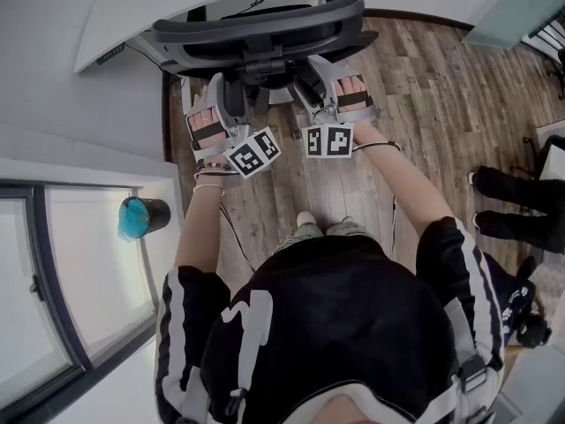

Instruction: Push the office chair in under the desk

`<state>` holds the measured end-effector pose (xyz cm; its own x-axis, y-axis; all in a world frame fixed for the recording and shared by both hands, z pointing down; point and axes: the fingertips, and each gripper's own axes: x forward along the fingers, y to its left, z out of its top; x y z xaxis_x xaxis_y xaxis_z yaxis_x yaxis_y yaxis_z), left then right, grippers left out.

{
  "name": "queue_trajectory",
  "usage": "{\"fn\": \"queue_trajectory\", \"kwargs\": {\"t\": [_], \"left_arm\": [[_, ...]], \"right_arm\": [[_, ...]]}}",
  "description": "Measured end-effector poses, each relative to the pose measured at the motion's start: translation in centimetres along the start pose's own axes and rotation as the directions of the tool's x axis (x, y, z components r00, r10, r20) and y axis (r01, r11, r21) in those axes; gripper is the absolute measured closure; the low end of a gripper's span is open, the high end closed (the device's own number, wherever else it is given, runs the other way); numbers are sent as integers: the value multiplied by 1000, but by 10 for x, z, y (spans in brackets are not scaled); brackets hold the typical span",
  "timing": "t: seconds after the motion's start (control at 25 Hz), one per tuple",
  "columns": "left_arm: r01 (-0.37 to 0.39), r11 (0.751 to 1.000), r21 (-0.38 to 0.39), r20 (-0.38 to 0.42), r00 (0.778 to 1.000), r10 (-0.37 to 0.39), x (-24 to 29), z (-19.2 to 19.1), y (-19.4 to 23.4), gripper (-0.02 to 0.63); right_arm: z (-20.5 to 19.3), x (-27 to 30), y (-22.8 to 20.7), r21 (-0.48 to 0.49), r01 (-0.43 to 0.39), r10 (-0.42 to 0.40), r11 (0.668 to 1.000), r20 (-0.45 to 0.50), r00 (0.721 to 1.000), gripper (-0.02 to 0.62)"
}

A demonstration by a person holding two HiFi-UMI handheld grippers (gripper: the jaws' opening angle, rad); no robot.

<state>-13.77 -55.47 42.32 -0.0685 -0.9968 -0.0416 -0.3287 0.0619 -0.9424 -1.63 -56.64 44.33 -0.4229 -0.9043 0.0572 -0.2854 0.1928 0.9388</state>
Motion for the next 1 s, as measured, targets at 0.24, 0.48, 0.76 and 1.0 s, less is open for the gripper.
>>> {"fn": "queue_trajectory", "kwargs": {"t": [0.24,0.48,0.76,1.0], "left_arm": [[-3,993,-117,-12,1000,2,-23,-2,0,366],[4,975,-223,-16,1000,-8,-42,-1,0,369],[-21,928,-373,7,1000,26,-61,9,12,420],[-17,880,-474,19,999,30,-72,14,18,461]], "right_arm": [[8,-27,3,149,-17,13,989,28,1000,215],[14,-48,-7,327,4,-17,945,37,999,216],[24,-65,-21,534,-21,-10,845,56,998,216],[29,-78,-36,653,-36,-22,757,80,997,225]]}}
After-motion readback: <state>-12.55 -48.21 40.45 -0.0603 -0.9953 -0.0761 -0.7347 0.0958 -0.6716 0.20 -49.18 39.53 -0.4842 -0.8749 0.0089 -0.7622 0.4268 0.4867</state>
